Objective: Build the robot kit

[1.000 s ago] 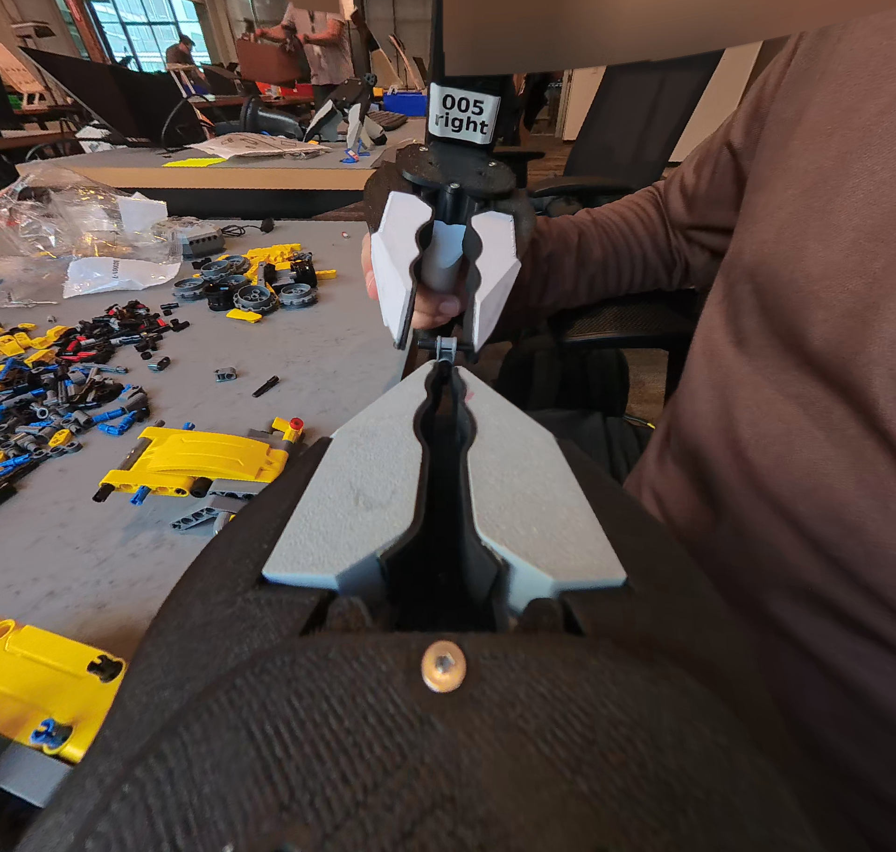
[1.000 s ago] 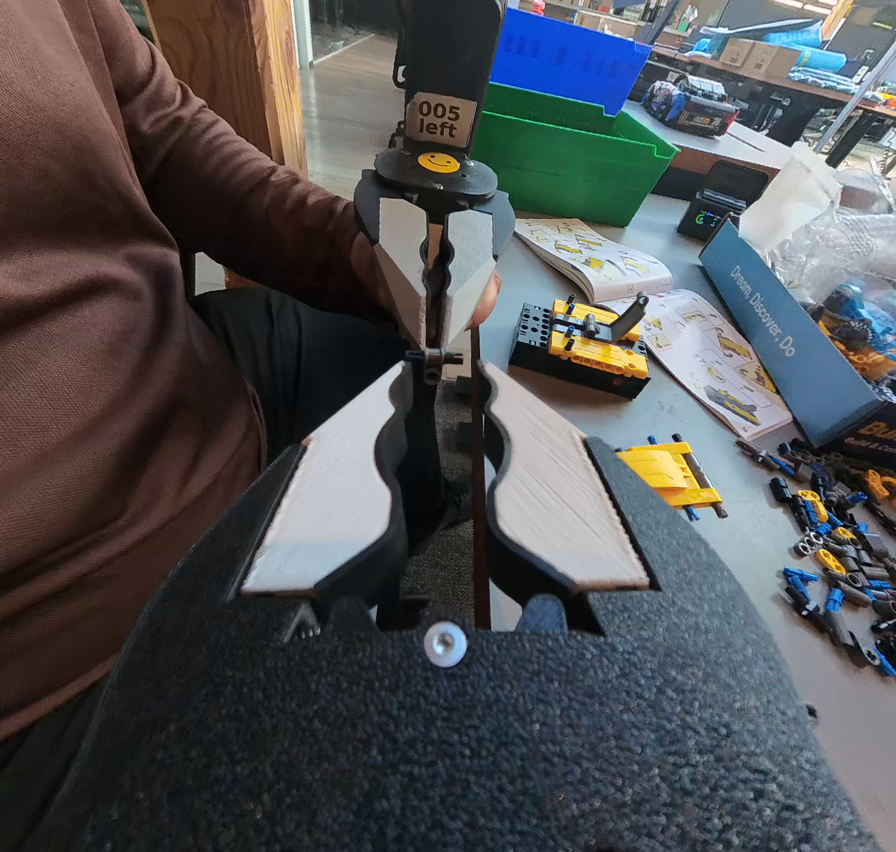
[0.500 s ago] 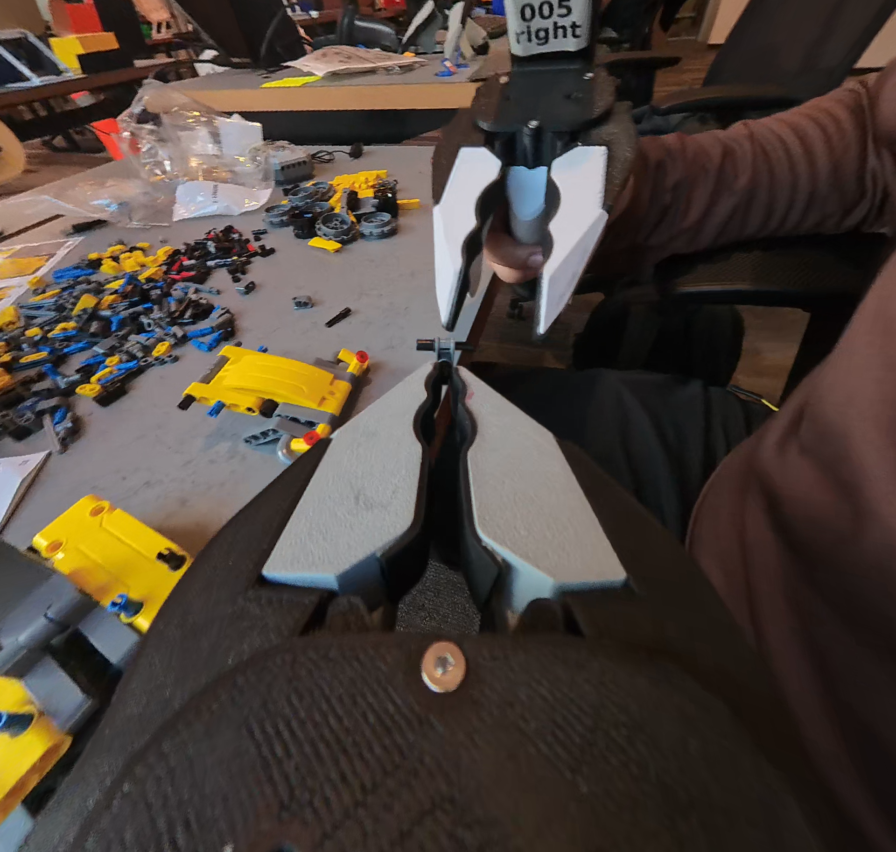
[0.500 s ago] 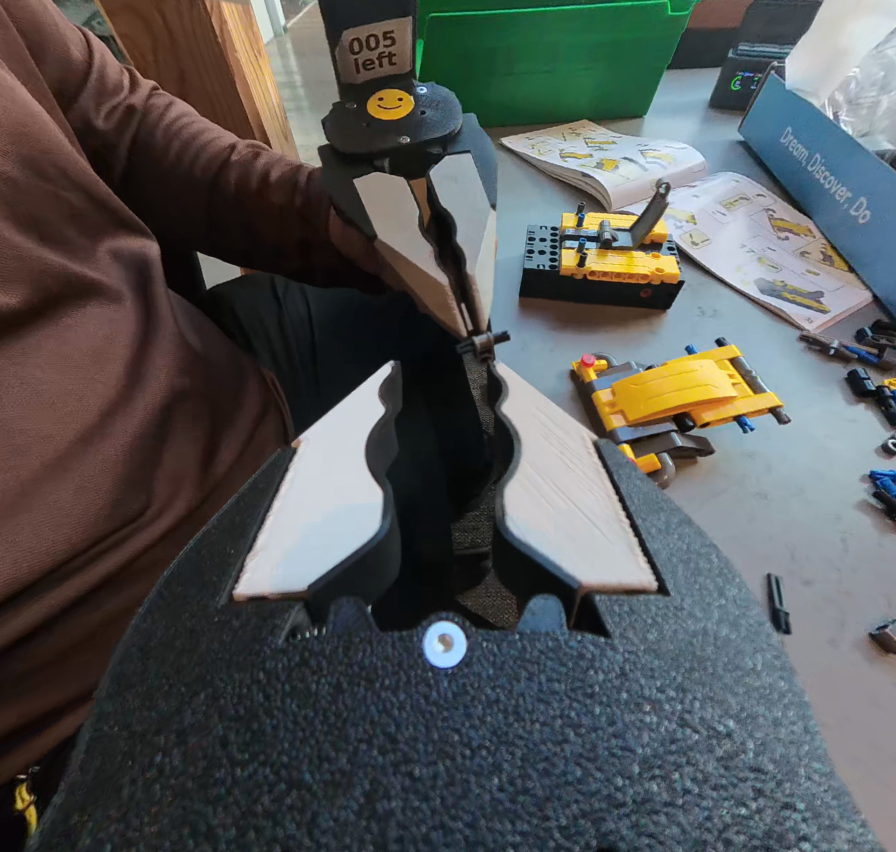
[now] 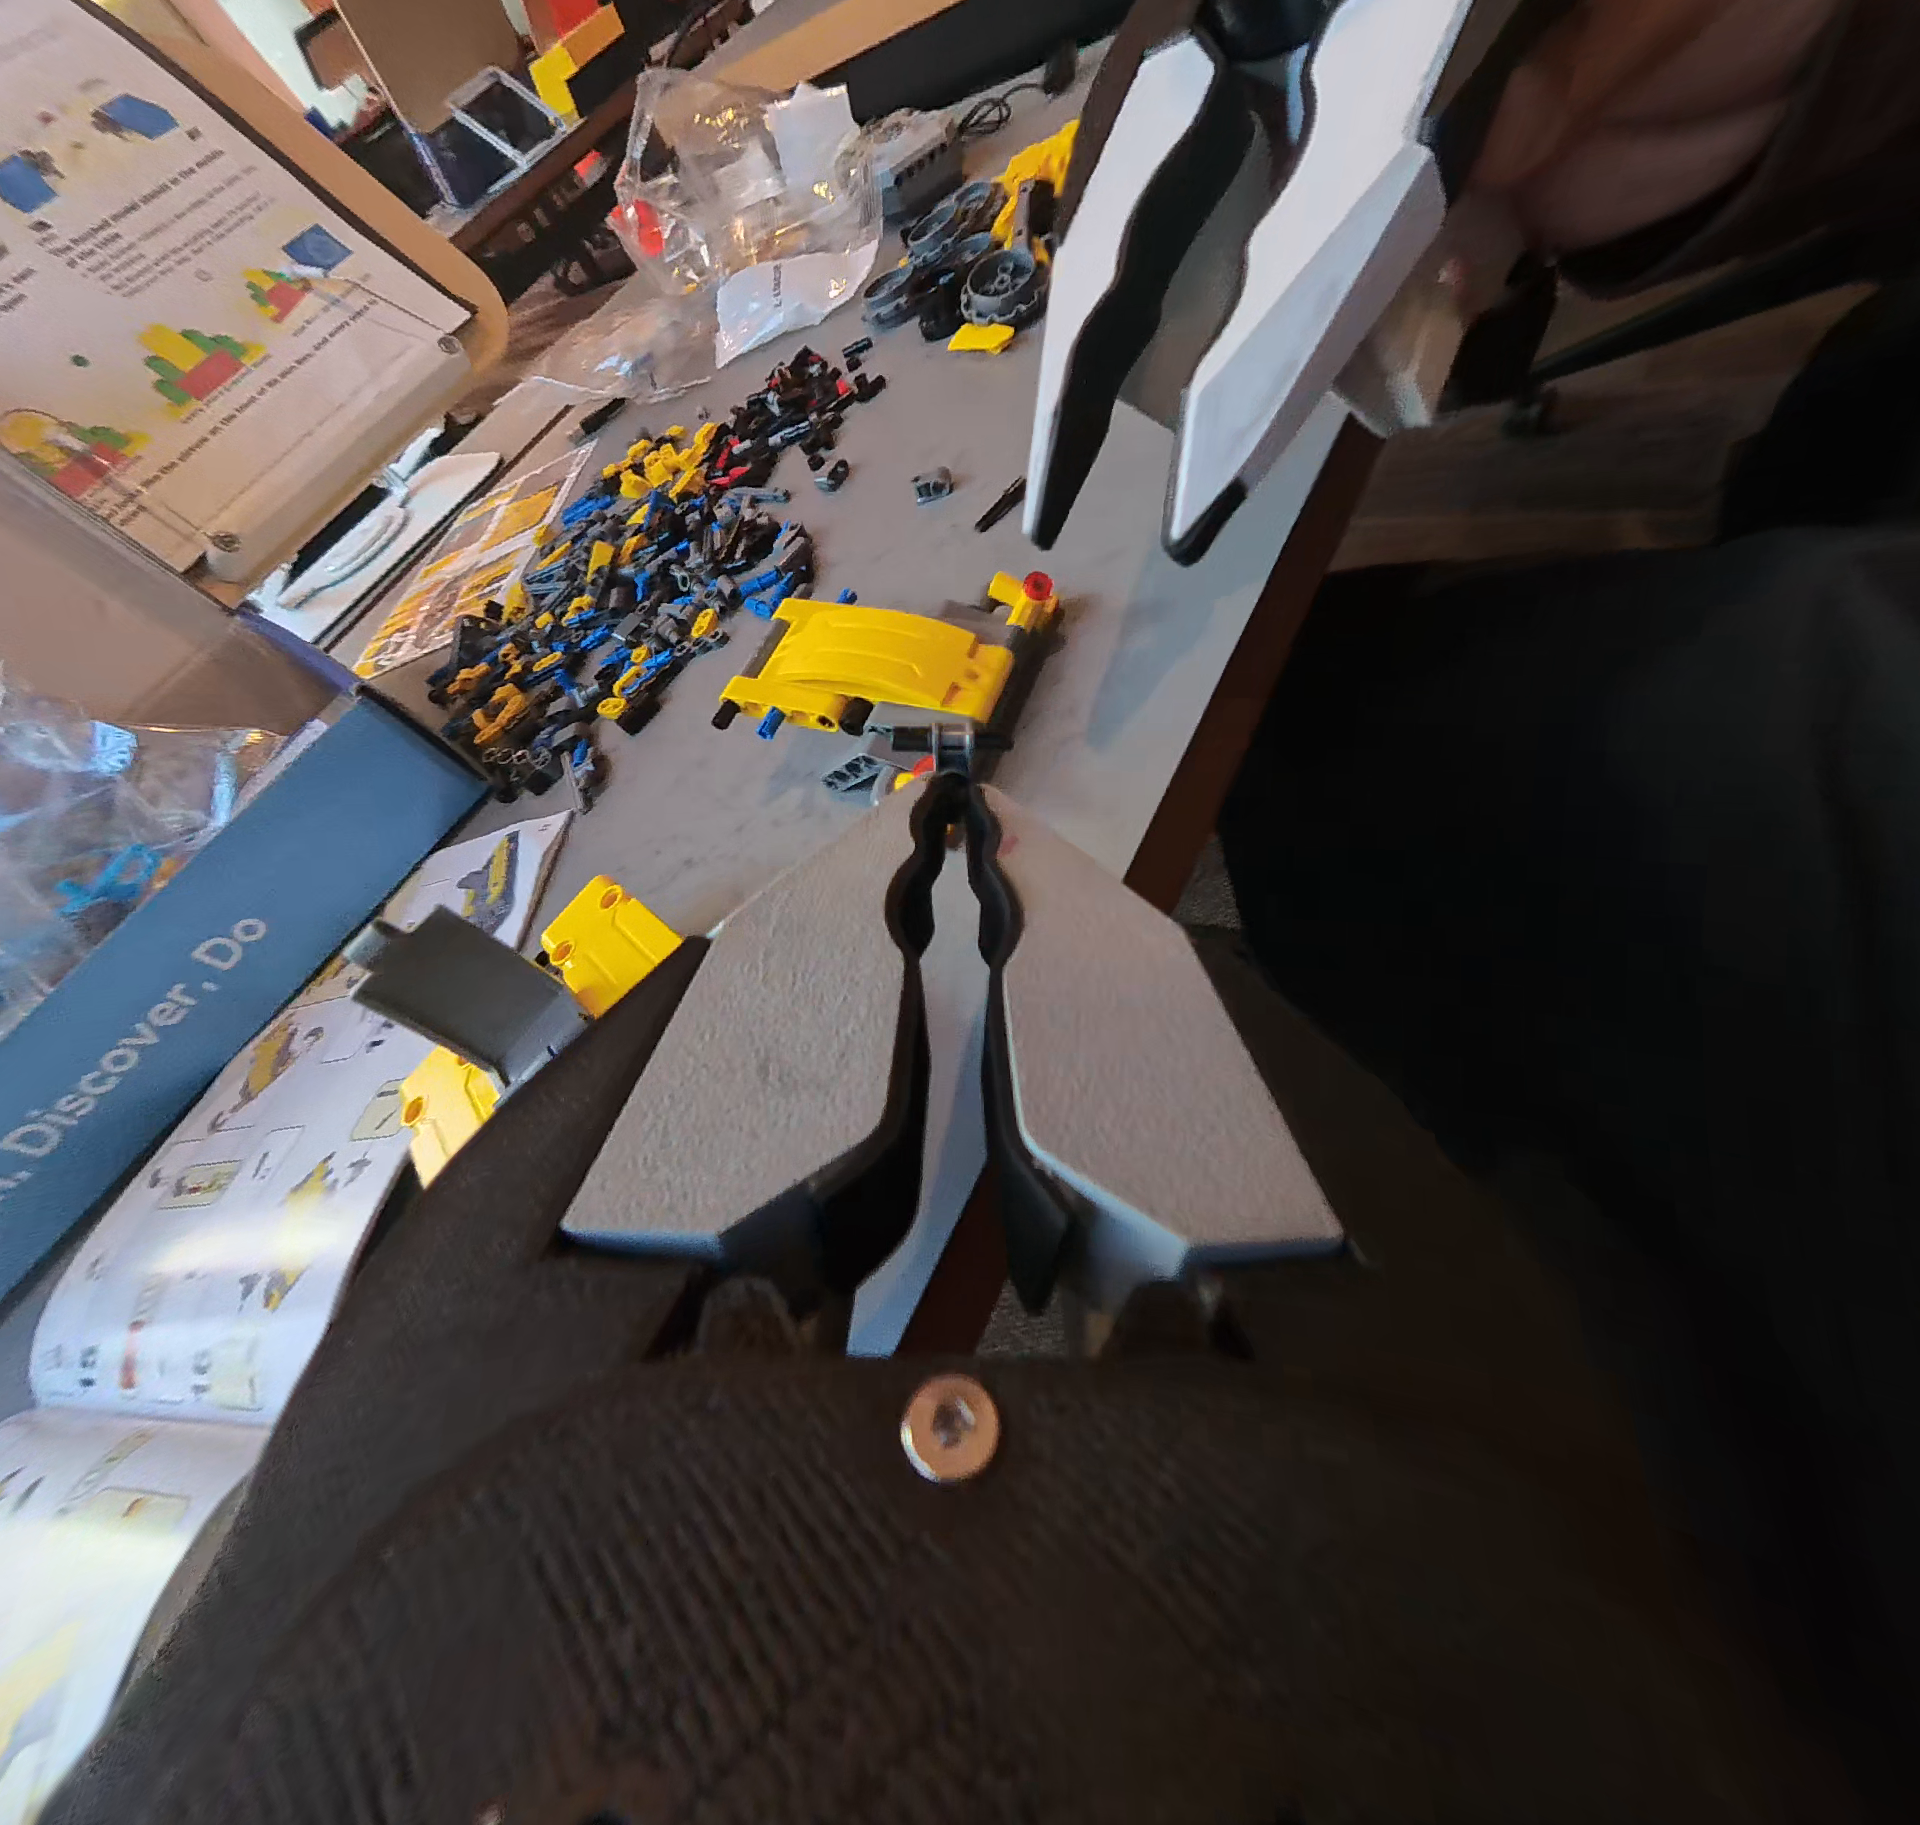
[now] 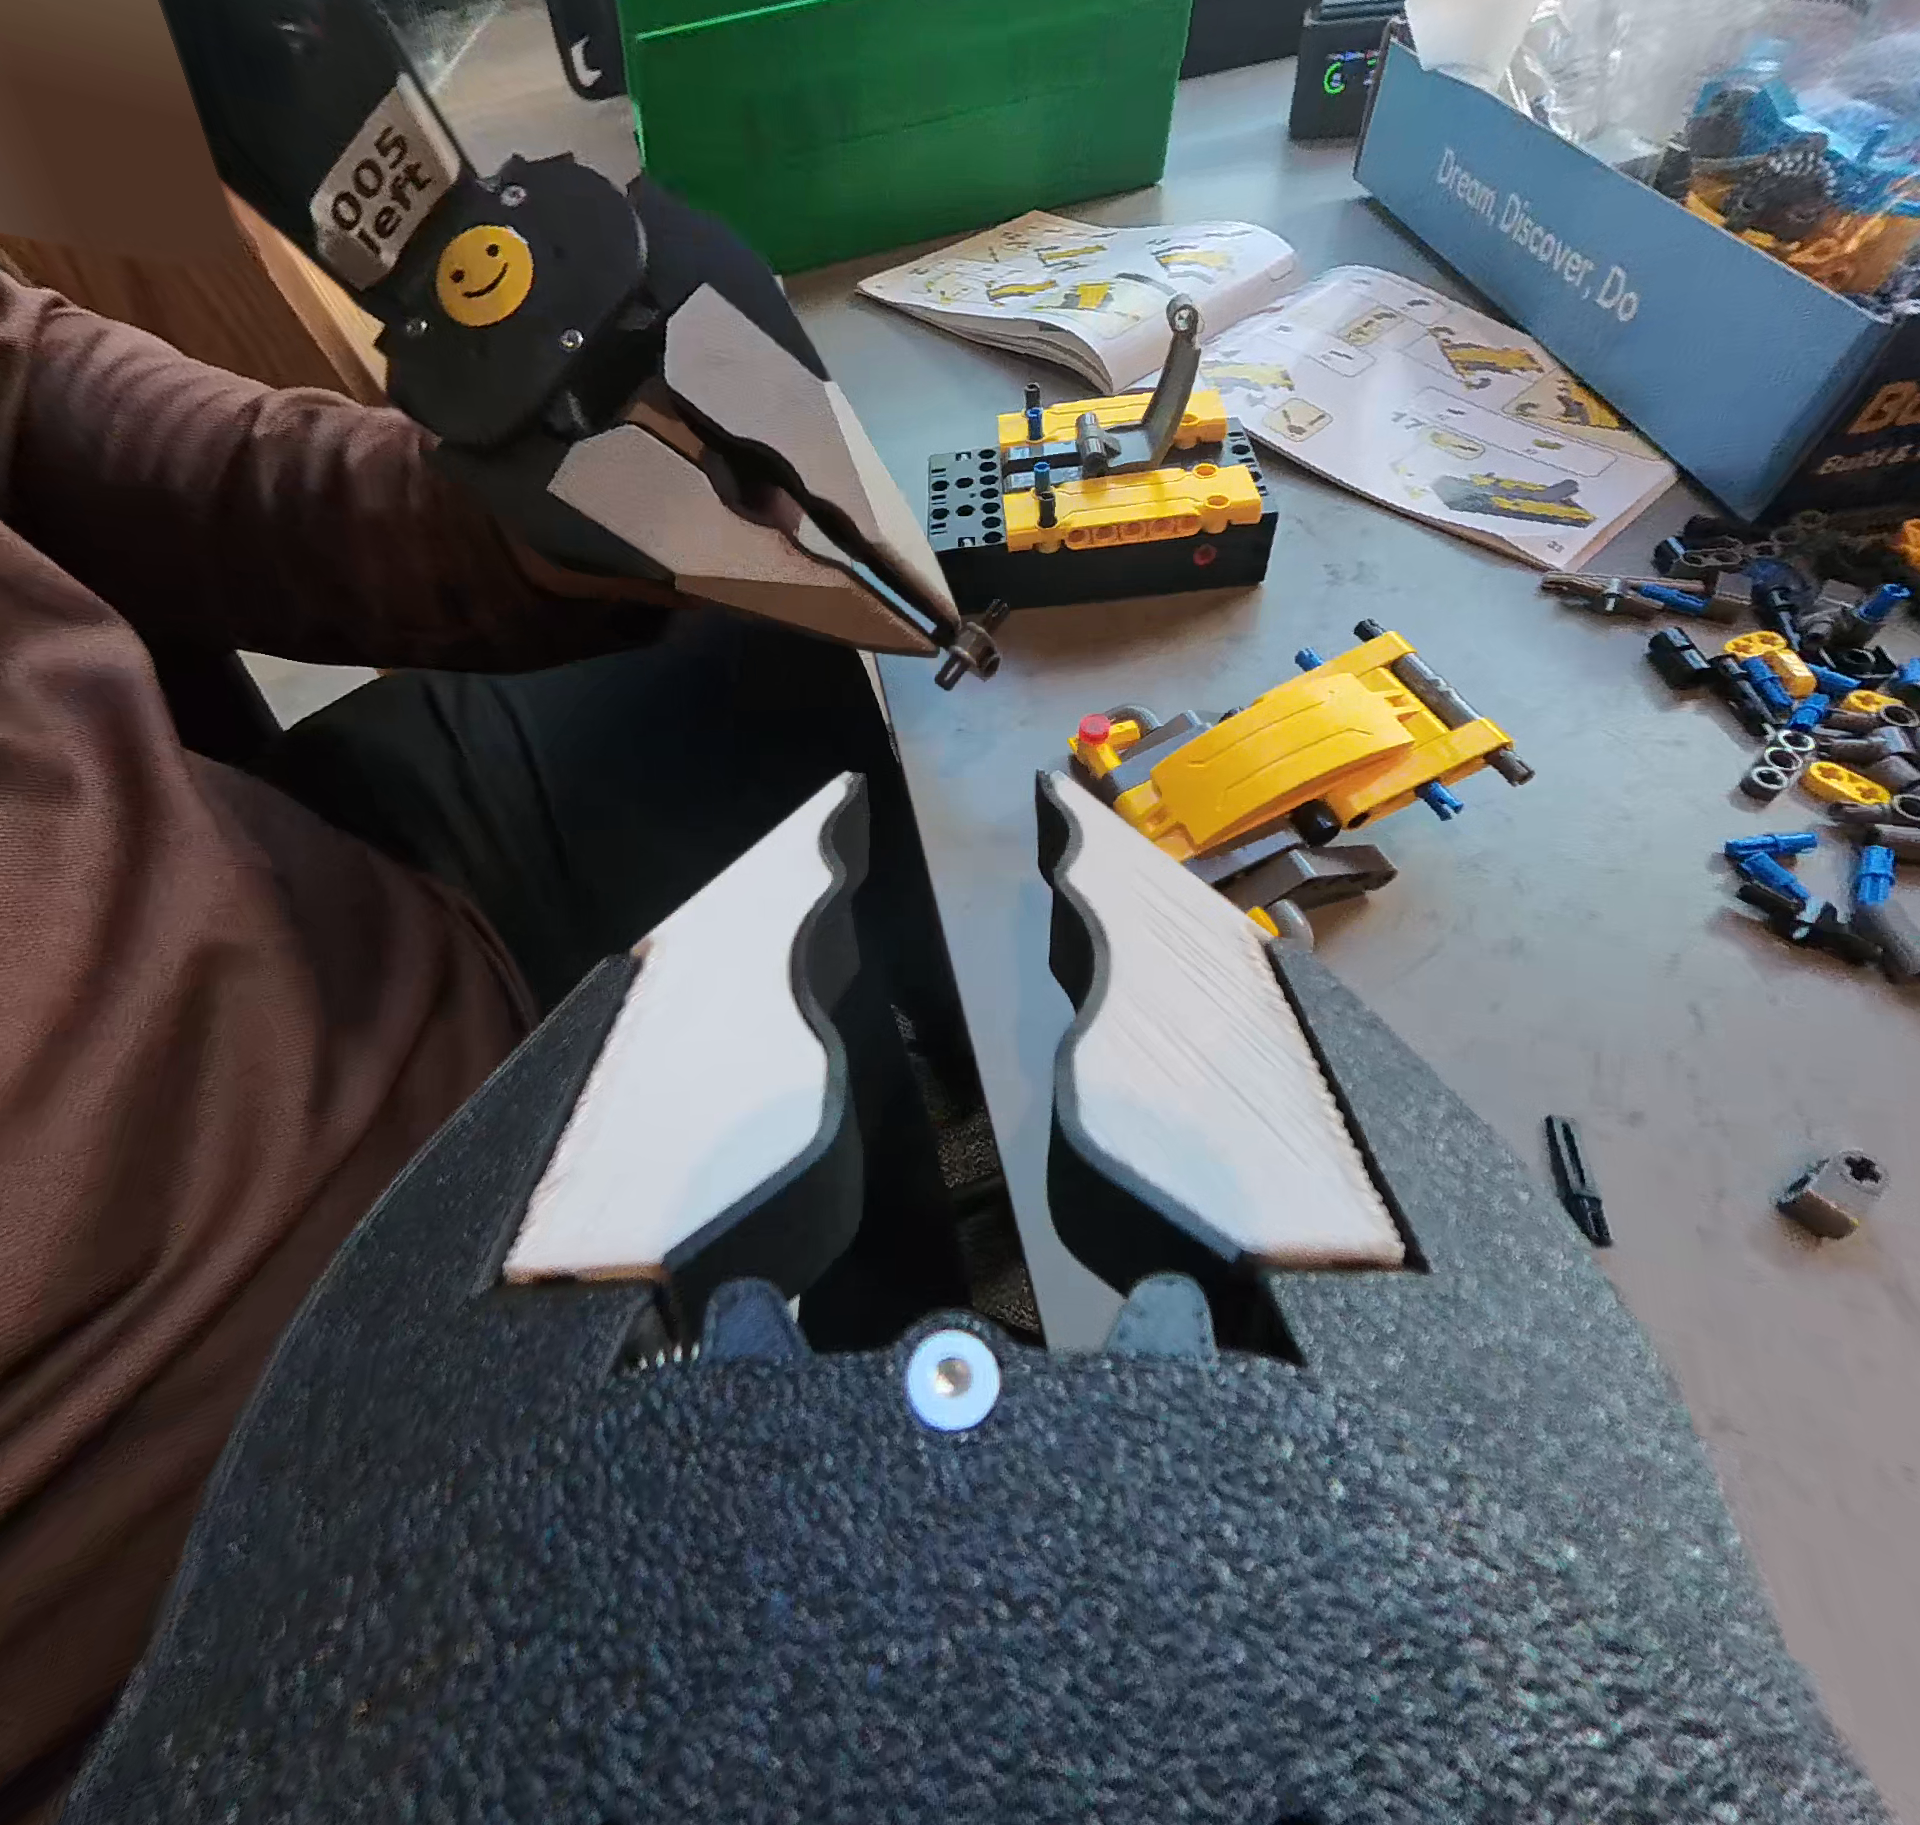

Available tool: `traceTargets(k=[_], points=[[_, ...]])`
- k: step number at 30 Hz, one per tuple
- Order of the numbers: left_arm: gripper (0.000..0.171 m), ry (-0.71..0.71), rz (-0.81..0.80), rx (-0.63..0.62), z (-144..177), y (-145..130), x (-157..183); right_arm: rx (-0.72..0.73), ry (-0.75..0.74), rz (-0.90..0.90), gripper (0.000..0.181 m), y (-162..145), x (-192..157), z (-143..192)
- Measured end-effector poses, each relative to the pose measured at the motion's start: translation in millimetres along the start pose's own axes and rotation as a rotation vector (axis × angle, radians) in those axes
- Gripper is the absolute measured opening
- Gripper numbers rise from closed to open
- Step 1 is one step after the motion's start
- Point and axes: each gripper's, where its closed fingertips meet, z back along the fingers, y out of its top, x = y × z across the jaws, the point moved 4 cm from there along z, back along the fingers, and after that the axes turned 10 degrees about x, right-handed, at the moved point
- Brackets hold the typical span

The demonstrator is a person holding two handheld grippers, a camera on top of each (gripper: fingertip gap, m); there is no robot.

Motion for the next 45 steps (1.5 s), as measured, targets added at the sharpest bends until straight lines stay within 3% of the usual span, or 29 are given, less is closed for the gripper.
traceTargets(k=[15, 45], points=[[0.000, 0.136, -0.445, -0.069, -2.1, 4.4, 10.8, 0.009, -0.103, -0.056, 0.019, 4.3, 5.9, -27.7], [0.000, 0.149, -0.518, -0.069, -4.2, 0.8, 15.1, 0.042, -0.090, -0.022, 0.019, 0.1, 3.2, -31.3]])
